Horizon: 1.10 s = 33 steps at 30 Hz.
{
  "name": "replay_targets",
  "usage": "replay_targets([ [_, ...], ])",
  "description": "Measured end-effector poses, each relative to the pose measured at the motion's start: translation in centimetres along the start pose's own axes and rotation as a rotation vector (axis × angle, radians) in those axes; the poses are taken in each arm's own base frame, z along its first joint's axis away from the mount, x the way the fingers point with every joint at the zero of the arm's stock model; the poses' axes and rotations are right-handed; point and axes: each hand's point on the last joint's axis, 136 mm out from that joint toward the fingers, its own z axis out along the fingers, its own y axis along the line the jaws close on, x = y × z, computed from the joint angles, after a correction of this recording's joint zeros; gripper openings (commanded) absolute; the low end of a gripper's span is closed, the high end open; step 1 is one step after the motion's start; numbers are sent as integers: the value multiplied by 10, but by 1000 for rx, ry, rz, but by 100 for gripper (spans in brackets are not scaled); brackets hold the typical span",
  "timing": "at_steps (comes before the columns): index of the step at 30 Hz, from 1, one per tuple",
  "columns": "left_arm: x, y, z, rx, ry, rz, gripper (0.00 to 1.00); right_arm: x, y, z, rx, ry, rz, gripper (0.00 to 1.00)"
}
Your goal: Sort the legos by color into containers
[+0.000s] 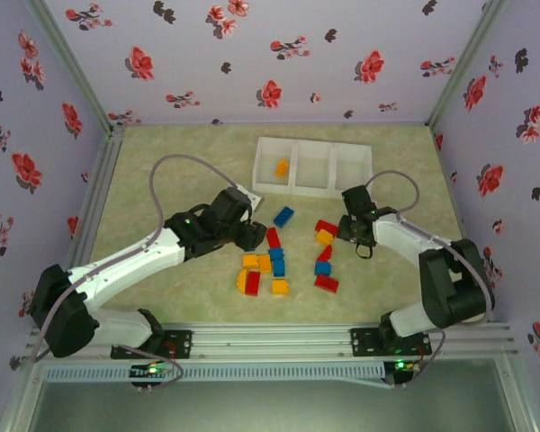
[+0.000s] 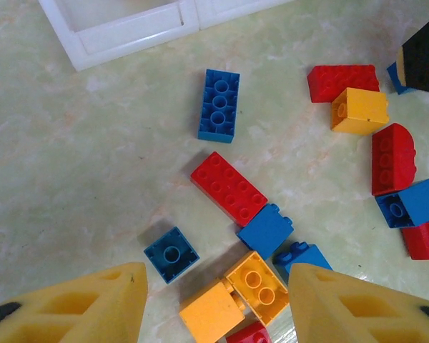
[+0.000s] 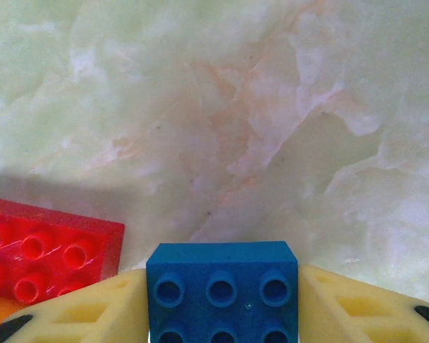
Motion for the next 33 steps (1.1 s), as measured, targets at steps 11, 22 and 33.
replay_targets([
  [11,-3,-4,-9,-8,-22,18,55,-83,19,-48,-63,-164,-2,51],
  [22,-4,-13,-17,0,-35,41,55,-173,35,-36,-82,-227,3,51],
  [33,-7,-14,-23,3,-54,41,59,-209,46,-3,-68,-196,-37,72],
])
